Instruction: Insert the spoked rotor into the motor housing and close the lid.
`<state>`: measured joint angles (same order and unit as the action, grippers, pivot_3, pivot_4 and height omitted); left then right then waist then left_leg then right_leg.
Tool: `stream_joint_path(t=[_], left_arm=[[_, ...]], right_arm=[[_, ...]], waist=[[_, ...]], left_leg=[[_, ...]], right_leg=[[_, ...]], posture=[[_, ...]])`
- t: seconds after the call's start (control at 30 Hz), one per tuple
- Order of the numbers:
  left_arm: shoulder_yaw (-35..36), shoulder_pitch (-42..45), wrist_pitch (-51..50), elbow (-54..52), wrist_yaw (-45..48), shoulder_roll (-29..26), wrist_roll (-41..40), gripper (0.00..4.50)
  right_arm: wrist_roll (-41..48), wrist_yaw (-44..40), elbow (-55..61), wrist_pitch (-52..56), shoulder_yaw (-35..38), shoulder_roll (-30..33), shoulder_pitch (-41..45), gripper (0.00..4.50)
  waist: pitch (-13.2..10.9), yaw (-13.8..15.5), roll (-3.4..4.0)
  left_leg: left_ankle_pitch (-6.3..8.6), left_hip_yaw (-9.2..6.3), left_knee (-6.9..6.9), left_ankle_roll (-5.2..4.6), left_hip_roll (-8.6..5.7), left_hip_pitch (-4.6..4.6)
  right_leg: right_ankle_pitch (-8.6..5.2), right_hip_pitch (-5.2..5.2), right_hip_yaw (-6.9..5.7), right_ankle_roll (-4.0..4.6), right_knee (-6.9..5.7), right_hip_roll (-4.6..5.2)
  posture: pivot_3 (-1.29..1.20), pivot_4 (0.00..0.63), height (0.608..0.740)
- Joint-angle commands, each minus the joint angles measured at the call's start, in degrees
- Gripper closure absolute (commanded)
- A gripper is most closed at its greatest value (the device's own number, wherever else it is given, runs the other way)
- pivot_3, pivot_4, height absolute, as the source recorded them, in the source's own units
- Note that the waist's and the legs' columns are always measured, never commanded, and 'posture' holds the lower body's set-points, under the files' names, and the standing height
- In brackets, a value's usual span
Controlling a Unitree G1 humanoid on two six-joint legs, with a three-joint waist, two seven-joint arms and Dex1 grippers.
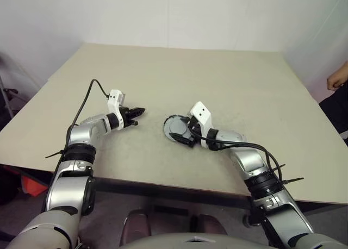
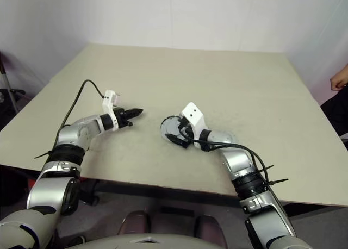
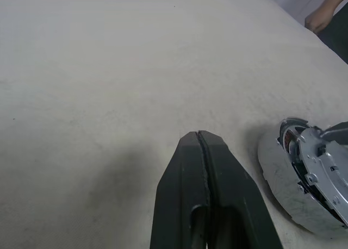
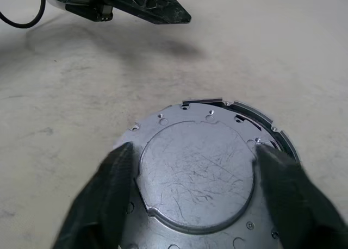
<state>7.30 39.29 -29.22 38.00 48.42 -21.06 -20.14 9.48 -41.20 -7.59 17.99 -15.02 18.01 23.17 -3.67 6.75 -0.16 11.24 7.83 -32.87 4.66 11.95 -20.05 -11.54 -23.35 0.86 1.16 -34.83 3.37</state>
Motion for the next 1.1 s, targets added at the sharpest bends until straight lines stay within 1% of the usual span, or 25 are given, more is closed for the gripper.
stream_joint_path(t=[0.03,0.2,0.33,0.67,1.1], left_arm=[[1.1,0.4,0.7,-2.2,0.0,-0.7,-0.7,4.5],[1.1,0.5,0.6,-2.1,-0.1,-0.6,-0.7,4.5],[0.9,0.6,0.7,-1.8,0.0,-0.5,-0.6,4.5],[0.8,0.4,0.6,-2.2,0.1,-0.5,-0.6,4.5],[0.8,0.0,0.0,-2.9,-0.1,-0.5,-0.7,4.5]], right_arm=[[0.5,-0.1,1.0,-0.6,1.9,-0.2,1.3,1.38],[1.5,0.2,2.6,0.3,3.6,-0.5,2.5,1.38],[2.7,1.6,2.8,2.1,5.5,-2.0,4.0,1.38],[0.0,2.8,-0.4,1.4,4.0,-3.0,3.4,1.38],[-1.4,4.5,-3.9,1.3,4.1,-3.9,3.7,1.38]], waist=[[0.0,0.0,0.0],[0.0,0.0,0.0],[0.0,0.0,0.0],[0.0,0.0,0.0],[0.0,-0.2,-0.01]], left_leg=[[0.0,0.0,0.0,0.0,0.0,0.0],[0.0,0.0,-0.01,0.0,0.0,0.0],[0.0,0.0,0.0,-0.01,0.01,0.0],[0.02,0.0,0.0,-0.03,0.02,0.02],[0.02,0.0,0.0,-0.03,0.02,0.04]], right_leg=[[0.0,0.0,0.0,0.0,0.0,0.0],[0.0,-0.01,0.0,0.0,0.0,0.0],[0.0,-0.03,-0.01,0.0,0.01,0.0],[0.0,-0.05,-0.05,0.01,0.05,0.0],[0.0,-0.01,-0.05,0.01,0.02,0.0]], posture=[[0.0,0.0,0.74],[0.0,0.0,0.74],[0.0,0.0,0.74],[0.0,0.0,0.74],[0.0,0.0,0.74]])
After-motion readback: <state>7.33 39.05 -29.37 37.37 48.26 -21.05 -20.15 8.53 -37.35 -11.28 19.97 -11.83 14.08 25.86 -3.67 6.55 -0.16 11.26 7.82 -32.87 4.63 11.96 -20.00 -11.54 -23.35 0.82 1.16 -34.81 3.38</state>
